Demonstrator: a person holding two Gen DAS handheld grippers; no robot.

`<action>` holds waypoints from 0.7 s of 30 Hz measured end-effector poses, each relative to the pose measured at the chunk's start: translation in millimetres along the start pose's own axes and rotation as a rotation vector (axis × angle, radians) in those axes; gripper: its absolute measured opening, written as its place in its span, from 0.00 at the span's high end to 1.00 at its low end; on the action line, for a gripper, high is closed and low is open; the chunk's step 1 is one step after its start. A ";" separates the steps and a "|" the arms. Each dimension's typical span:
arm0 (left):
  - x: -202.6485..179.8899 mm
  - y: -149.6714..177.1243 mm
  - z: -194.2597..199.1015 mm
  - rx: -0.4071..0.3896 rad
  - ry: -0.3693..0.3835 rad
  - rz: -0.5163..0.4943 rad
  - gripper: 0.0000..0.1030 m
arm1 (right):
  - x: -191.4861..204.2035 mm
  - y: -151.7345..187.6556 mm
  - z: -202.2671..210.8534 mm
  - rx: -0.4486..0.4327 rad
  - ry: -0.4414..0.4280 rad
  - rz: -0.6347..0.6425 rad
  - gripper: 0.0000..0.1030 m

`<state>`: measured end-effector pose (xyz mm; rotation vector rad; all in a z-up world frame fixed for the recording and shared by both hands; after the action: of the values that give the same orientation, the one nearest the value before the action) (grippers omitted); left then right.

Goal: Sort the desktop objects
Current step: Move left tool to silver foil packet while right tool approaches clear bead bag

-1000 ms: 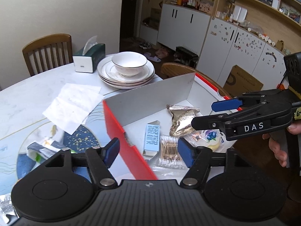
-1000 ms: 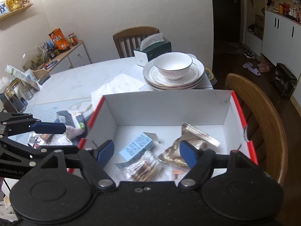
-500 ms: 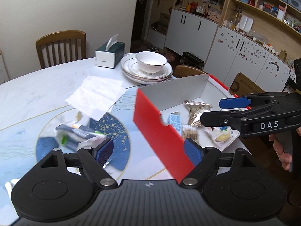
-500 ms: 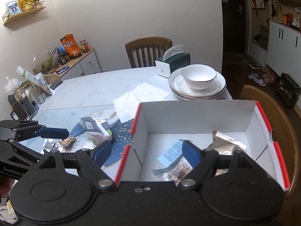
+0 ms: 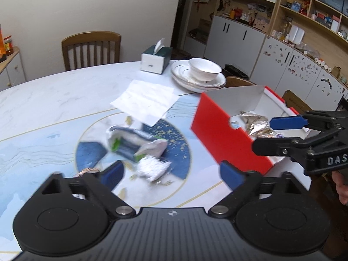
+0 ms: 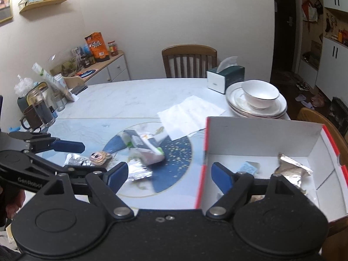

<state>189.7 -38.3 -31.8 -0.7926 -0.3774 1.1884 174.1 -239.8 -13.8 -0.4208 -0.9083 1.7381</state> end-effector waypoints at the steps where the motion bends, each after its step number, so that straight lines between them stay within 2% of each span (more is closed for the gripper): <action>1: 5.2 2.5 1.0 -0.001 -0.004 0.000 0.00 | 4.8 1.6 -1.7 0.004 -0.002 0.002 0.19; 11: 61.6 31.2 6.1 0.030 -0.032 0.005 0.00 | 44.0 15.8 -23.8 0.039 -0.008 0.003 0.19; 21: 109.7 55.4 4.6 0.068 -0.049 -0.056 0.00 | 59.7 20.0 -51.4 0.056 0.030 -0.013 0.19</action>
<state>188.0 73.2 -83.6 -0.6911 -0.3956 1.1639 174.1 -168.6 -52.9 -0.4021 -0.8369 1.7369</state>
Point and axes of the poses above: each gripper's, at about its wrist camera, not at the fingertips, and z roughly against the way its jaws point, x to its left, y to its underside, the point moved 3 cm from there along -z, roughly the way its jaws point, and after that the axes turned 1 degree about -z, right-handed, at the moved point
